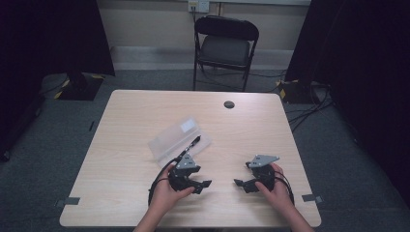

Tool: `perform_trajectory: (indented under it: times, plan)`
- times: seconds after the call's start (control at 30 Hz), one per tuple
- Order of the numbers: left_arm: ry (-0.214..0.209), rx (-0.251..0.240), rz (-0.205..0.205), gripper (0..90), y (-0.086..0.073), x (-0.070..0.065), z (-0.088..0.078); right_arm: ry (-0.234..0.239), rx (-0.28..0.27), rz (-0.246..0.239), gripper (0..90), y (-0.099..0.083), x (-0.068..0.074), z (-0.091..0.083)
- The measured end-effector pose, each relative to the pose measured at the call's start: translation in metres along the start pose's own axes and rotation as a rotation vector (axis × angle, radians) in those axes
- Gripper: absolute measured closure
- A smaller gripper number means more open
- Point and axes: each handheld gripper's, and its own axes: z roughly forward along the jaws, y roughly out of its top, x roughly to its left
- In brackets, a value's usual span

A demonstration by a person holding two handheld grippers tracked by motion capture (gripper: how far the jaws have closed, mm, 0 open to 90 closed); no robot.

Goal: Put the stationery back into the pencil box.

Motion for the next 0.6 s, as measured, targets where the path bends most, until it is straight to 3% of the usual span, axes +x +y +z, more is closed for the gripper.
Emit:
perform_trajectory:
  times: [0.33,0.6]
  plan:
    - [-0.007,0.058,0.014,28.9,-0.014,-0.006,0.009,0.000,0.000,0.000,14.1,0.000,0.000,0.000]
    - [0.014,0.065,0.080,27.5,-0.016,-0.009,0.011,0.000,0.000,-0.001,14.1,0.000,0.000,0.000]
